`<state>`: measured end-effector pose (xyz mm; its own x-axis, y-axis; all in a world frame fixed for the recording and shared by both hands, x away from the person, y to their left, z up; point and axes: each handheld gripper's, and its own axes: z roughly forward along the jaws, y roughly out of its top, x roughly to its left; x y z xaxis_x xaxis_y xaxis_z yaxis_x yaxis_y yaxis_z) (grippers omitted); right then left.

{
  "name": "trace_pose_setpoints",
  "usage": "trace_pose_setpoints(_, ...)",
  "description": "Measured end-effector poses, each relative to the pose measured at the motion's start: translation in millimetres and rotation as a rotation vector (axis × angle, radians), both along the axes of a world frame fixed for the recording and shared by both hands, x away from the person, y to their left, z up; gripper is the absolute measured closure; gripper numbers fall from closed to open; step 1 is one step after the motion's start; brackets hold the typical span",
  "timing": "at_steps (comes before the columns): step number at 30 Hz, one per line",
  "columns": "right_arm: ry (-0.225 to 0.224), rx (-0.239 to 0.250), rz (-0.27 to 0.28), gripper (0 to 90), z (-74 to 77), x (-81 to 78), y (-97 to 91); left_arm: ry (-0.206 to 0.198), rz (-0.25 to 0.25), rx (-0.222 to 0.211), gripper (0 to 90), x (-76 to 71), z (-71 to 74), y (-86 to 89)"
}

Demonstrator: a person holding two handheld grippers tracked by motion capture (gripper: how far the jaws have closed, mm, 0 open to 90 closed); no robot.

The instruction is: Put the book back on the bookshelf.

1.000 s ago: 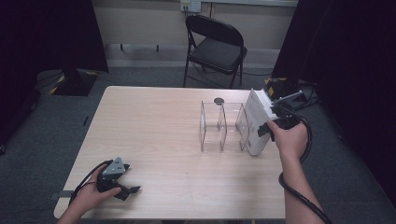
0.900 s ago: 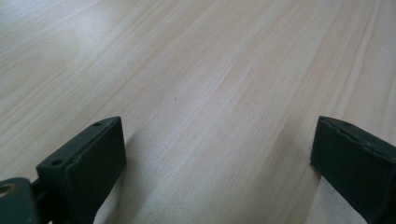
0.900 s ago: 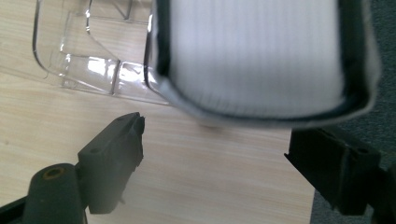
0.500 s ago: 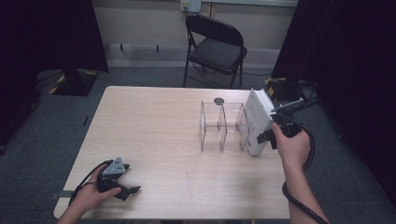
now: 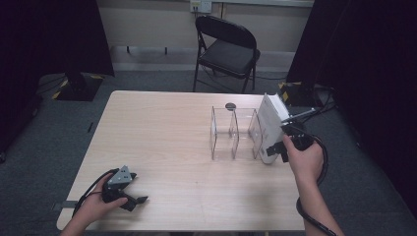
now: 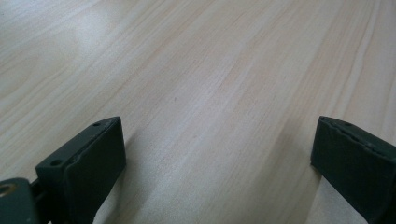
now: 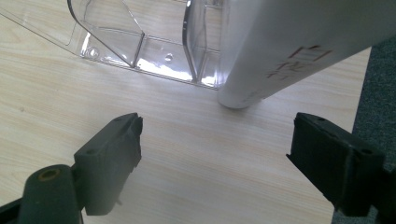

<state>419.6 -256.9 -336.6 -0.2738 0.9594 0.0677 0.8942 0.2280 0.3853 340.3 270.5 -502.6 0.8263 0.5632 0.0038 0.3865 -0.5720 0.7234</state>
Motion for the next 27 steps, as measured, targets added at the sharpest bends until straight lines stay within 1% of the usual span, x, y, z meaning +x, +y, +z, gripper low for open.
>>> trace_pose_setpoints(3, 0.007, 0.014, 0.016, 15.6, -5.2, -1.7, 4.1, -0.001, 0.0, 0.0, 2.8, 0.0, -0.1, 0.0)
trace_pose_setpoints(6, 0.007, 0.012, 0.031, 15.7, -9.5, -2.9, 7.1, 0.0, 0.003, -0.004, 2.8, -0.2, -0.3, -0.3)
trace_pose_setpoints(8, 0.008, 0.035, 0.038, 15.8, -12.7, -4.2, 9.4, 0.0, 0.004, -0.002, 2.7, -0.2, -0.1, -0.3)
trace_pose_setpoints(10, 0.007, 0.054, 0.048, 15.7, -14.8, -5.3, 10.7, 0.008, 0.001, -0.006, 2.7, -0.3, -0.3, -0.4)
trace_pose_setpoints(13, 0.017, 0.051, 0.062, 15.8, -19.7, -6.5, 14.0, 0.007, 0.004, -0.009, 2.7, -0.4, -0.5, -0.6)
trace_pose_setpoints(16, 0.016, 0.07, 0.08, 15.8, -23.5, -7.3, 17.0, 0.006, 0.004, -0.008, 2.7, -0.4, -0.5, -0.5)
trace_pose_setpoints(19, 0.011, 0.066, 0.1, 15.8, -26.2, -7.9, 20.7, 0.012, 0.005, -0.012, 2.7, -0.7, -0.6, -0.8)
trace_pose_setpoints(21, 0.01, 0.075, 0.114, 15.7, -28.3, -8.5, 24.1, 0.007, 0.004, -0.008, 2.8, -0.4, -0.5, -0.5)
trace_pose_setpoints(22, 0.017, 0.076, 0.115, 15.8, -29.4, -8.8, 26.4, 0.008, 0.005, -0.008, 2.7, -0.6, -0.4, -0.6)
trace_pose_setpoints(23, 0.012, 0.073, 0.127, 15.8, -30.4, -8.8, 27.4, 0.011, 0.004, -0.011, 2.7, -0.5, -0.6, -0.7)
trace_pose_setpoints(24, 0.018, 0.078, 0.135, 15.8, -31.6, -9.1, 29.9, 0.01, 0.006, -0.01, 2.7, -0.6, -0.5, -0.7)
trace_pose_setpoints(26, 0.011, 0.079, 0.156, 15.8, -34.5, -8.9, 33.0, 0.008, 0.005, -0.007, 2.7, -0.6, -0.4, -0.5)
trace_pose_setpoints(27, 0.014, 0.082, 0.16, 15.8, -35.1, -9.2, 34.6, 0.007, -0.001, -0.002, 2.8, -0.2, -0.2, -0.1)
